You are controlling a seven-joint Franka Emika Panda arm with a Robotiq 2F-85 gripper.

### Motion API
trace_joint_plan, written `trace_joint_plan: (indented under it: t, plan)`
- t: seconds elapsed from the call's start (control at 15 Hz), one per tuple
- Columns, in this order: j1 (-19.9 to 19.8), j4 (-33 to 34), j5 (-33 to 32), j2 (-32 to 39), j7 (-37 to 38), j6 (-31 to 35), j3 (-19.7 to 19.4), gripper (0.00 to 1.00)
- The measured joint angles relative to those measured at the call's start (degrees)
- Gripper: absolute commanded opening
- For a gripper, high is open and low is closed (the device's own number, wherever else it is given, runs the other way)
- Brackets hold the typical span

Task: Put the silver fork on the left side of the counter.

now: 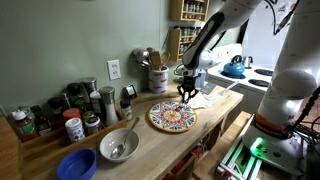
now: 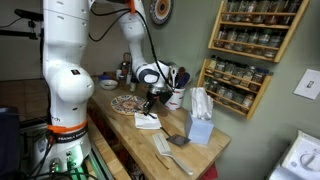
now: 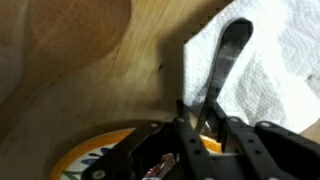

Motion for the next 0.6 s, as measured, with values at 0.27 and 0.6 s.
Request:
trace_joint_plan:
  t: [0.27, 0.6]
  plan:
    - [-0.70, -0.05, -0.09, 0.00, 0.31, -0.05, 1.43, 0.02]
    - [-0.72, -1.85, 0.11, -2.56, 2.69, -0.42, 2.83, 0.02]
